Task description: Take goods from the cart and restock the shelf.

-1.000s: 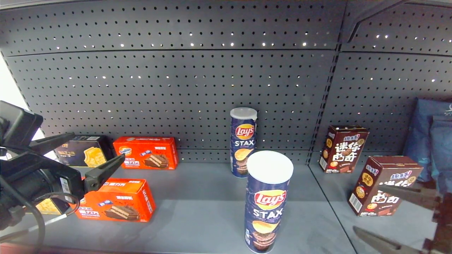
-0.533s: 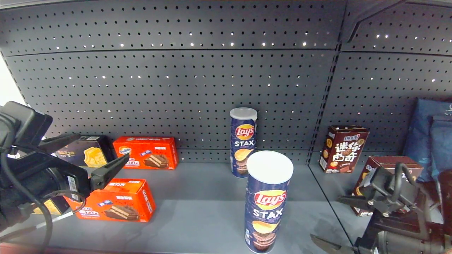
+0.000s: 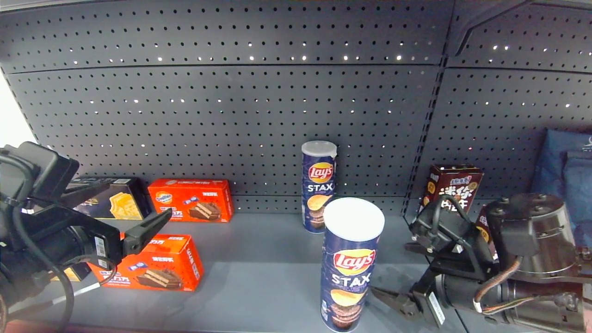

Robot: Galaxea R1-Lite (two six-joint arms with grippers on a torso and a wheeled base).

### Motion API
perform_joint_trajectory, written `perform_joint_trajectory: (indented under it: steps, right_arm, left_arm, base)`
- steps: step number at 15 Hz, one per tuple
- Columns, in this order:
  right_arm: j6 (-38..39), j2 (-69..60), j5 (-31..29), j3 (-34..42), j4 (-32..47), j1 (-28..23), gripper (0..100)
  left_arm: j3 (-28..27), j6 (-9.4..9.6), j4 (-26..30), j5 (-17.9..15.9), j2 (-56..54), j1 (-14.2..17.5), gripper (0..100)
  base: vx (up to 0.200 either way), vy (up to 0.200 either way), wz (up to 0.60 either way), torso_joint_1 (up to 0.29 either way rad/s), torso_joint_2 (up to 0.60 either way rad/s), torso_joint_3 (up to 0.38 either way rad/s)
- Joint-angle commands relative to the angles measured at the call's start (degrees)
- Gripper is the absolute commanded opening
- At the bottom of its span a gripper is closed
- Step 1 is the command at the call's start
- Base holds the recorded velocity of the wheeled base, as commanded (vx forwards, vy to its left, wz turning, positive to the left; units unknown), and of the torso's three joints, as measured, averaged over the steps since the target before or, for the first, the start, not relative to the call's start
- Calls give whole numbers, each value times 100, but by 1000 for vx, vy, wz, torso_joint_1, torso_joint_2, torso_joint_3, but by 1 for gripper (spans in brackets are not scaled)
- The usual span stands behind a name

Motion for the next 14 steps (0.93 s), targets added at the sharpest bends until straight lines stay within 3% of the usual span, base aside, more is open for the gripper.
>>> perform_joint_trajectory:
  steps: [1,14]
  right_arm:
    - [-6,329,1,-190,-49,9,100]
    - [-6,672,-78,-427,-163,307,100]
  left_arm:
    - [3,-1,-5,-1,35,-4,100]
    - [12,-10,-14,-10,61,-30,100]
  base:
    - [0,0,0,0,0,0]
    - [0,0,0,0,0,0]
